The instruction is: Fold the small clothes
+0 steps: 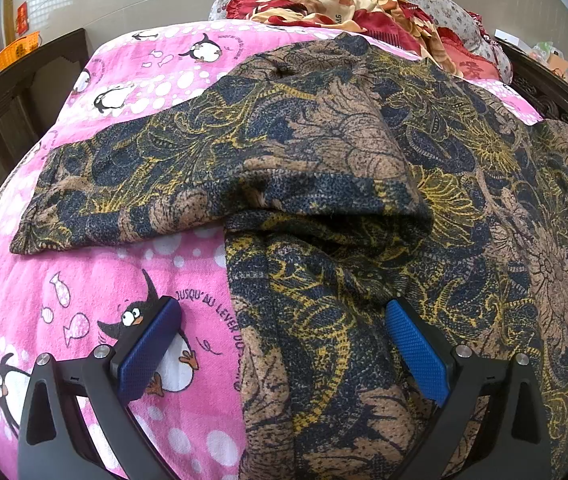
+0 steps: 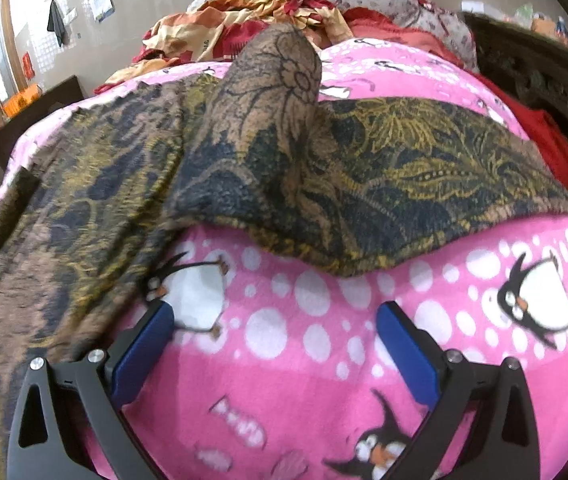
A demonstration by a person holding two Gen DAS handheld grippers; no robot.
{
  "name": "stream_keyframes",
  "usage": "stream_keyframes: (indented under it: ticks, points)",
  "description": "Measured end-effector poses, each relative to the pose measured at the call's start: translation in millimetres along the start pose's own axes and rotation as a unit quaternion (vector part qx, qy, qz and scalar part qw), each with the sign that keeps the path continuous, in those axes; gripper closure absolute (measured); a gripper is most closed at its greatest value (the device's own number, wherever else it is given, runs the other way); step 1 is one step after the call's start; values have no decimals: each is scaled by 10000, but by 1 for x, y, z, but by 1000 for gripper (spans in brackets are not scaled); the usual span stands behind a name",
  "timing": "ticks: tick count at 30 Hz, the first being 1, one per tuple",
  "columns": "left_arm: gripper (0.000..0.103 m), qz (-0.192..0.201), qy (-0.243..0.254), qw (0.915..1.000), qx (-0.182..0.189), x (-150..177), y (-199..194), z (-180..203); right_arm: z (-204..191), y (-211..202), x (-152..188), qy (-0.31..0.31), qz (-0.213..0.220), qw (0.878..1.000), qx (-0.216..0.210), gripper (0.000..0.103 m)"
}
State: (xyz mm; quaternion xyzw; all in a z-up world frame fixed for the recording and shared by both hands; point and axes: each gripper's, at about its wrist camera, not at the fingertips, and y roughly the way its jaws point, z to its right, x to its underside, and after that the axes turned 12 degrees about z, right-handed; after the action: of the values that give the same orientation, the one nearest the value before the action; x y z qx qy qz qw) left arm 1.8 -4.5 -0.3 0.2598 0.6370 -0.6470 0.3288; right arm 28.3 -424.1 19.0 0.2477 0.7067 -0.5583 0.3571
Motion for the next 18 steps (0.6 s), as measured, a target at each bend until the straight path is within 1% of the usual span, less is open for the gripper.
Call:
stream_keyframes:
  ticks: [1,2,6,10,12,14,16,18]
  points:
    - [16,2,1,10000,-1,0,0,0,0,0,0,106,-48,9999,2,0]
    - [16,2,2,10000,-2,0,0,0,-2,4,-1,78,-156,9998,81,0]
    - [16,-3,2,10000,-1,0,0,0,-16,10,0,-249,-246,9986,404,0]
    - [16,1,0,10000,0,0,0,0,-14,3,0,-1,-464,9982,385,0]
    - [16,1,0,10000,1,0,0,0,-15,-13,4,171,-605,9972,410,0]
    - [16,2,-3,10000,2,0,0,0,-18,-35,11,363,-620,9960,533,0]
    - [16,-1,2,10000,-2,0,0,0,-25,-68,21,768,-481,9948,463,0]
    - [16,2,-9,10000,11,0,0,0,-34,-89,27,1194,-252,9922,245,0]
